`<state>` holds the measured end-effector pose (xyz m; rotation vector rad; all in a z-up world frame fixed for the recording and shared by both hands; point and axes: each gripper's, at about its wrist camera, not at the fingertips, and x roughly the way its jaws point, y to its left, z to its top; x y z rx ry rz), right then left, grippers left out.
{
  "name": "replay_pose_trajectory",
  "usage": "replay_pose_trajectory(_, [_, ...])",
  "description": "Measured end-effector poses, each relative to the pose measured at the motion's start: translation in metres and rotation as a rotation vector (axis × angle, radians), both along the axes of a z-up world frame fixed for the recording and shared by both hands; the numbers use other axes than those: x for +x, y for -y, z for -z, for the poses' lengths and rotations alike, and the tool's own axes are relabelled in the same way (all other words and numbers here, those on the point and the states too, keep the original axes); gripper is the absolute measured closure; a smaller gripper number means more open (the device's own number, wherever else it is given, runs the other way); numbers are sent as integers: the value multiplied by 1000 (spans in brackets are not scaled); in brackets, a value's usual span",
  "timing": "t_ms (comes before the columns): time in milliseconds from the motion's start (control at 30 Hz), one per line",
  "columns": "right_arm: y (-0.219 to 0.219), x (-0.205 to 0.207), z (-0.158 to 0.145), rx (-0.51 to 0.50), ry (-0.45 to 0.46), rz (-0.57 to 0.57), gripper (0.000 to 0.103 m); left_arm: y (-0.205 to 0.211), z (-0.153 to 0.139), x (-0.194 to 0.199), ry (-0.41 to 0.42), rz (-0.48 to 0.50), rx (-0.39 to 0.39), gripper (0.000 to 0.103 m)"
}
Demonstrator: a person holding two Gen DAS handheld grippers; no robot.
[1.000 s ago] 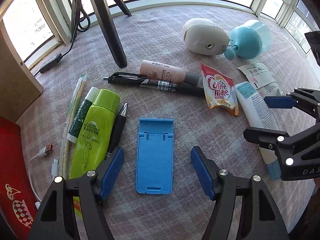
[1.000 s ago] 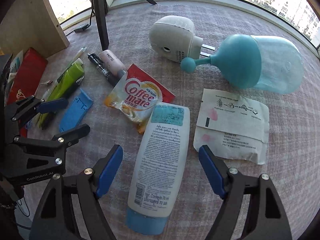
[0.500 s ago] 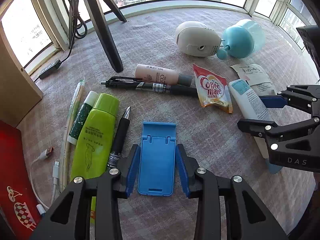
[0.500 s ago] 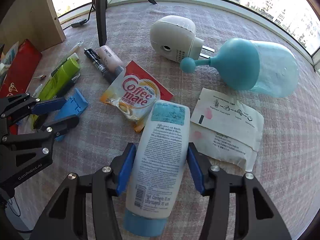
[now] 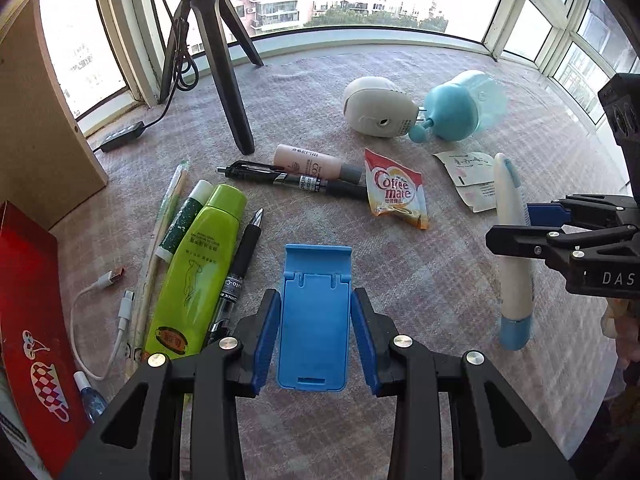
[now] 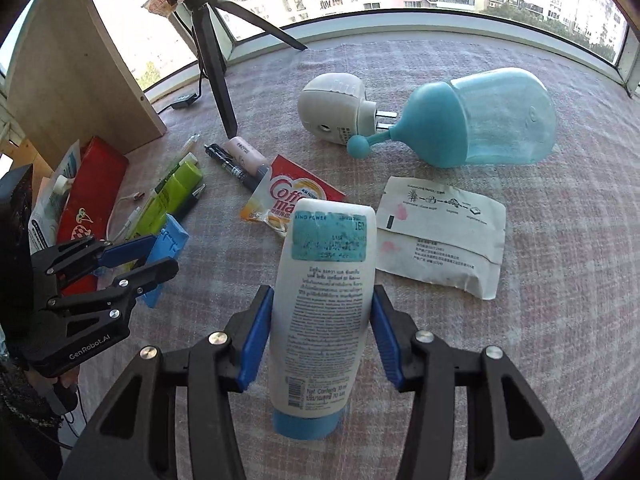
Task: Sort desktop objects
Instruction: 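Grasp the white lotion tube with the right gripper while the left grasps the blue phone stand, then carry both items to the red box and open both grippers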
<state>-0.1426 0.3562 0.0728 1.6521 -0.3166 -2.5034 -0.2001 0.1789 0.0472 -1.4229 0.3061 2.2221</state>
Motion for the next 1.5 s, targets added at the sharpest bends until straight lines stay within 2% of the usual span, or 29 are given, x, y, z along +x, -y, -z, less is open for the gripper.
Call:
replay_pose_trajectory(267, [17, 1, -16, -5, -117, -12, 57, 6, -34, 22, -59, -13, 23, 69])
replay_pose_trajectory(467, [40, 2, -36, 58, -213, -60, 59, 15, -48, 28, -94, -51, 49, 69])
replay_pose_trajectory(833, [70, 21, -79, 73, -307, -123, 59, 53, -84, 61, -149, -158, 70, 69])
replay_pose_trajectory(1133, [125, 44, -108, 33, -348, -233, 59, 113, -112, 104, -186, -266, 57, 69])
replay_pose_trajectory(1500, [254, 48, -142, -42, -401, -401, 59, 238, -145, 134, -261, -461, 12, 69])
